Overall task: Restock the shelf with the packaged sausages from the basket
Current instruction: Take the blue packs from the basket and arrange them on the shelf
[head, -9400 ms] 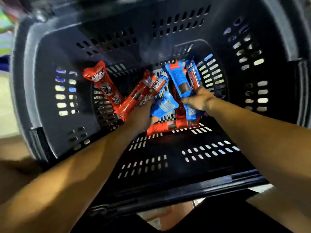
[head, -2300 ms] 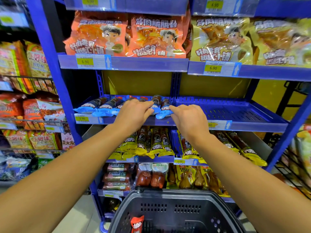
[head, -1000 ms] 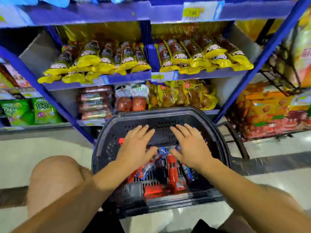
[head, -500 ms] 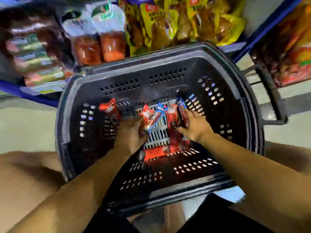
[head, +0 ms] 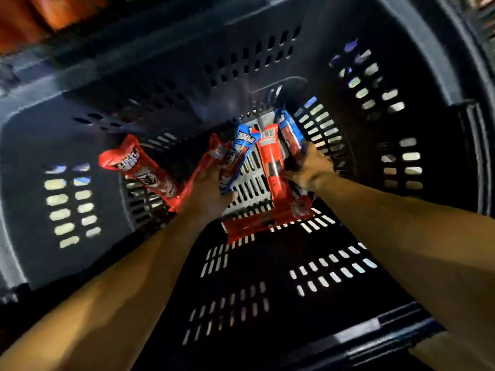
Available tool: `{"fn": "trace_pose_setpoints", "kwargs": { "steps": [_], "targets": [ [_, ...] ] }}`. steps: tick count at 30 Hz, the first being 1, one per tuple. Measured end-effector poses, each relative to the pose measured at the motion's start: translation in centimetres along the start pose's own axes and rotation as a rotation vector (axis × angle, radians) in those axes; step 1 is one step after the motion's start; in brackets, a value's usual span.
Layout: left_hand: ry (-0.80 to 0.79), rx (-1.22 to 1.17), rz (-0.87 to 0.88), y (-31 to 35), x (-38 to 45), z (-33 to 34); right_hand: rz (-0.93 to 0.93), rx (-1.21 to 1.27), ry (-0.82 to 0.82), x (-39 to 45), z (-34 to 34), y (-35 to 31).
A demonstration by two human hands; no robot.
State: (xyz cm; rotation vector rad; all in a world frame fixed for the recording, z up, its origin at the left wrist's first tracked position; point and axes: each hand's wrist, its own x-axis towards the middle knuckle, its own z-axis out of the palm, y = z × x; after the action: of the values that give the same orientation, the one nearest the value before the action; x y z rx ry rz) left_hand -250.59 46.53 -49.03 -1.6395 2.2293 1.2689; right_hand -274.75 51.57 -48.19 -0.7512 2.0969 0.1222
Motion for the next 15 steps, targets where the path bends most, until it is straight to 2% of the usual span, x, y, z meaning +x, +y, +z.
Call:
{"fn": "trace_pose_setpoints", "kwargs": {
  "steps": [5, 9, 15],
  "targets": [
    [-0.107, 0.149, -0.177, -1.8, -0.3, 2.7, 0.054, -0.107, -0.003, -0.1, 1.1, -1.1],
    [-0.105, 0.195, -0.191, -2.4, -0.7, 3.7, 0.031, -0.191, -0.003, 0.0, 1.4, -1.1],
    [-0.085, -0.070, -0.327, -1.0, -0.9, 2.3, 0.042, -0.155, -0.041, -1.0, -0.3, -1.6]
  ]
}}
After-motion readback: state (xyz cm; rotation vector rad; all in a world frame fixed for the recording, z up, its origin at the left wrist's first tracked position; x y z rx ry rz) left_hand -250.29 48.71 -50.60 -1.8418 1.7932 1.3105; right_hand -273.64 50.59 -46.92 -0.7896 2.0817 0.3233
